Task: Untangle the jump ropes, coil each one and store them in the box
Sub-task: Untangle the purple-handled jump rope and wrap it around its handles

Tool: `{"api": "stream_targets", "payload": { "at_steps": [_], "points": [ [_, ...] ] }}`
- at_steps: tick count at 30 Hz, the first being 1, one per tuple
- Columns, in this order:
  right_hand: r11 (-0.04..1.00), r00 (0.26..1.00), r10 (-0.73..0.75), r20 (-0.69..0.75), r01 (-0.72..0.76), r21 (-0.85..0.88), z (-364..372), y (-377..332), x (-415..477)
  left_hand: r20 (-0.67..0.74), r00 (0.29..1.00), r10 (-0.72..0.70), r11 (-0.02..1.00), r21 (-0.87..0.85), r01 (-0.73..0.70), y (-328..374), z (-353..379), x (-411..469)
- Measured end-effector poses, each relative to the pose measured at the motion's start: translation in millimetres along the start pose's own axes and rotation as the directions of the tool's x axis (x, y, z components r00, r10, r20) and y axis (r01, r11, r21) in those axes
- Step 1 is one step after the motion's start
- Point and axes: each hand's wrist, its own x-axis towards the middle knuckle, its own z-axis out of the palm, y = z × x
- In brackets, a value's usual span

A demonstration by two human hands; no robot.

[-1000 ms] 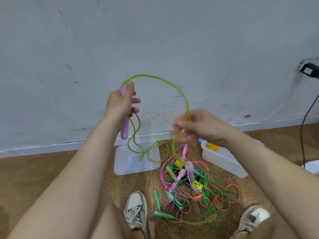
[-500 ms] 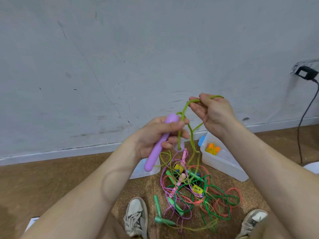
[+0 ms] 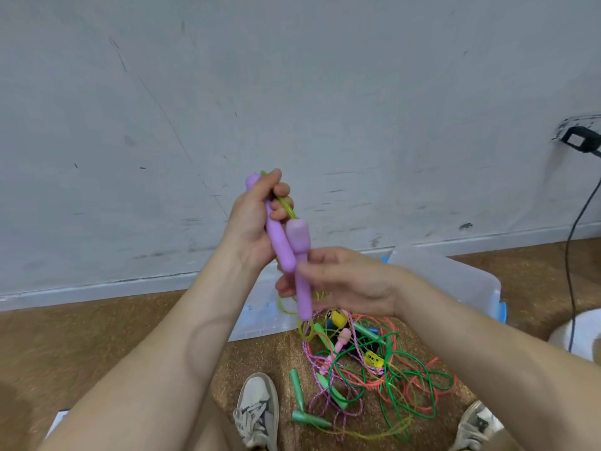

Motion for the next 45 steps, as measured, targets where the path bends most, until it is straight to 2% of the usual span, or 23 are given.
{"api": "stream_targets", "payload": {
  "at_steps": [1, 3, 5, 7, 10, 14, 18, 27, 32, 36, 37, 38, 39, 40, 41, 42, 43, 44, 45],
  "points": [
    [1.000, 1.000, -0.012, -0.009, 0.012, -0.021, 2.7, 2.2, -0.4, -0.025, 0.999, 0.024, 1.000, 0.020, -0.023, 1.9, -0.8, 0.3],
    [0.996, 0.995, -0.062, -0.075, 0.067, 0.056, 6.6, -0.3, 1.1, -0.092, 0.994, 0.066, 0.989, 0.141, -0.052, 3.3, -2.3, 0.2],
    [0.970, 0.968, -0.134, -0.211, 0.172, 0.173, 3.4, -8.3, 3.5, -0.147, 0.986, 0.073, 0.941, 0.339, -0.019, -0.2, -2.2, -2.4],
    [0.952, 0.941, -0.165, -0.295, 0.230, 0.201, -3.8, -17.5, 5.1, -0.170, 0.984, 0.053, 0.870, 0.492, 0.038, -8.6, -0.7, -7.6],
    [0.966, 0.951, -0.160, -0.265, 0.206, 0.157, -2.6, -19.4, 3.9, -0.124, 0.992, 0.013, 0.824, 0.563, 0.060, -24.3, 2.0, -14.2],
    [0.973, 0.939, -0.182, -0.291, 0.214, 0.082, 6.3, -17.1, 1.4, -0.053, 0.994, 0.098, 0.702, 0.711, -0.031, -36.8, 5.8, -16.5],
    [0.982, 0.937, -0.172, -0.303, 0.189, 0.027, 3.8, -17.5, -1.8, -0.065, 0.993, 0.096, 0.686, 0.728, -0.019, -38.9, 7.6, -18.0],
    [0.985, 0.975, -0.111, -0.193, 0.133, 0.107, 8.7, -24.5, -13.1, -0.114, 0.989, 0.096, 0.811, 0.585, -0.011, -35.5, 15.3, -25.2],
    [0.955, 0.999, -0.030, -0.013, 0.033, 0.296, 20.3, -20.9, -17.0, -0.044, 0.981, 0.187, 0.827, 0.546, -0.133, -34.5, 20.4, -30.0],
    [0.933, 0.999, -0.018, 0.044, 0.001, 0.360, 19.9, -22.6, -13.5, -0.040, 0.987, 0.154, 0.805, 0.584, -0.102, -25.1, 21.3, -29.1],
    [0.930, 0.999, -0.014, 0.046, -0.004, 0.368, 18.6, -23.3, -13.1, -0.040, 0.987, 0.154, 0.758, 0.645, -0.092, -19.8, 19.0, -26.9],
    [0.926, 0.999, -0.012, 0.050, -0.008, 0.377, 17.3, -24.3, -13.0, -0.036, 0.981, 0.191, 0.639, 0.763, -0.096, -13.4, 14.8, -24.3],
    [0.924, 0.999, -0.011, 0.052, -0.010, 0.382, 15.8, -25.1, -12.9, -0.033, 0.962, 0.270, 0.436, 0.895, -0.092, -5.8, 9.3, -22.0],
    [0.923, 0.998, -0.010, 0.054, -0.011, 0.384, 14.3, -25.7, -13.0, 0.004, 0.917, 0.400, 0.198, 0.976, -0.091, 2.2, 2.7, -19.3],
    [0.922, 0.998, -0.009, 0.058, -0.014, 0.387, 13.4, -26.4, -13.2, 0.057, 0.839, 0.541, 0.048, 0.994, -0.099, 9.9, -1.7, -17.2],
    [0.921, 0.998, -0.007, 0.068, -0.020, 0.389, 13.1, -27.0, -13.5, 0.100, 0.757, 0.646, 0.030, 0.987, -0.156, 17.3, -6.0, -15.9],
    [0.921, 0.996, -0.005, 0.085, -0.029, 0.390, 13.3, -27.8, -14.2, 0.117, 0.723, 0.681, 0.123, 0.955, -0.271, 21.8, -8.1, -14.9],
    [0.921, 0.994, -0.001, 0.109, -0.041, 0.388, 13.5, -28.4, -14.9, 0.129, 0.740, 0.661, 0.282, 0.870, -0.403, 23.7, -7.8, -13.8],
    [0.922, 0.990, 0.005, 0.141, -0.059, 0.381, 13.9, -28.9, -15.5, 0.160, 0.794, 0.586, 0.413, 0.784, -0.463, 23.0, -7.5, -12.6]
  ]
}}
